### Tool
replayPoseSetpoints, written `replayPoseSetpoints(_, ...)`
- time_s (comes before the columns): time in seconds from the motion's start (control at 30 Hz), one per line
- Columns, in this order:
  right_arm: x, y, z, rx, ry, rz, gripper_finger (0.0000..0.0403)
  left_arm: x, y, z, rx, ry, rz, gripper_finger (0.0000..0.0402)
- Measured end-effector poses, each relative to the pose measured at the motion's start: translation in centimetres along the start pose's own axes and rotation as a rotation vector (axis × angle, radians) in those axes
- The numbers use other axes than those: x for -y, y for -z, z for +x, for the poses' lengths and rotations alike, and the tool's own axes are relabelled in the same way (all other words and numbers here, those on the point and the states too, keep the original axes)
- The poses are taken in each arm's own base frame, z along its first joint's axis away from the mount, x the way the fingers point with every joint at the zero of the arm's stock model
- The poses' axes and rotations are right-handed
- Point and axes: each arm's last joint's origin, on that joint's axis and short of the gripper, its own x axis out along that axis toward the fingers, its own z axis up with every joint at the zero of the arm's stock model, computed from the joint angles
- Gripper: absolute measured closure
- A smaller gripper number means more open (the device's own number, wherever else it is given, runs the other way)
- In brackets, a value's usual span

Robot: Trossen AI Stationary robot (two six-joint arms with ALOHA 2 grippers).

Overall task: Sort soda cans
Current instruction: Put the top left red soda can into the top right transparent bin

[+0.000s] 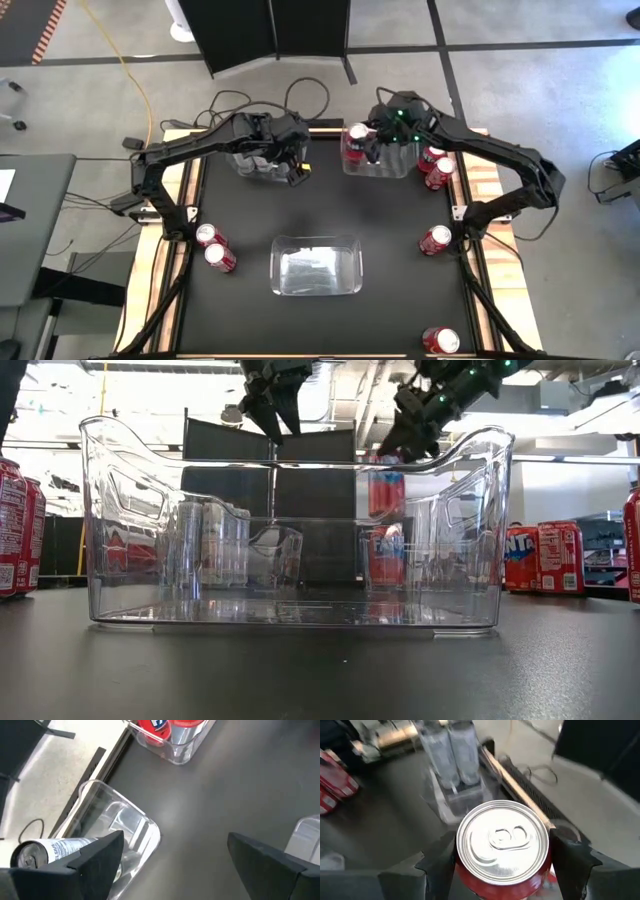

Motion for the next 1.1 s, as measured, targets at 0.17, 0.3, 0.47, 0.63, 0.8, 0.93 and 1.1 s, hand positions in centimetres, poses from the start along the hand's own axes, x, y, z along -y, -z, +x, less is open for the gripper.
replayPoseSetpoints(0.17, 0.6, 1.6, 0.7, -0.053, 0.013, 0.014, 0.0127, -0.1, -0.1, 0.0, 0.008, -0.015, -0.003, 0.005)
replayPoseSetpoints(0.3, 0.8, 3.9, 2.0, -0.061, 0.035, 0.024, 0.0127, -0.1, -0.1, 0.0, 0.01, -0.024, -0.014, 0.005)
replayPoseSetpoints(0.47, 0.9, 5.8, 3.2, -0.016, 0.056, 0.028, 0.0127, -0.1, -0.1, 0.0, 0.011, -0.035, -0.016, 0.005)
replayPoseSetpoints(0.63, 1.1, 7.0, 4.4, -0.01, 0.056, 0.014, 0.0127, -0.1, -0.1, 0.0, 0.011, -0.036, -0.02, 0.005)
replayPoseSetpoints(0.8, 1.3, 8.2, 6.4, -0.061, 0.054, 0.014, 0.0127, -0.1, -0.1, 0.0, 0.011, -0.036, -0.028, 0.005)
replayPoseSetpoints(0.93, 1.4, 8.8, 7.7, -0.072, 0.04, 0.013, 0.0127, -0.1, -0.1, 0.0, 0.011, -0.036, -0.037, 0.005)
replayPoseSetpoints(1.1, 1.5, 8.9, 8.4, -0.061, 0.031, 0.013, 0.0127, -0.1, 0.0, 0.0, 0.009, -0.037, -0.042, 0.005)
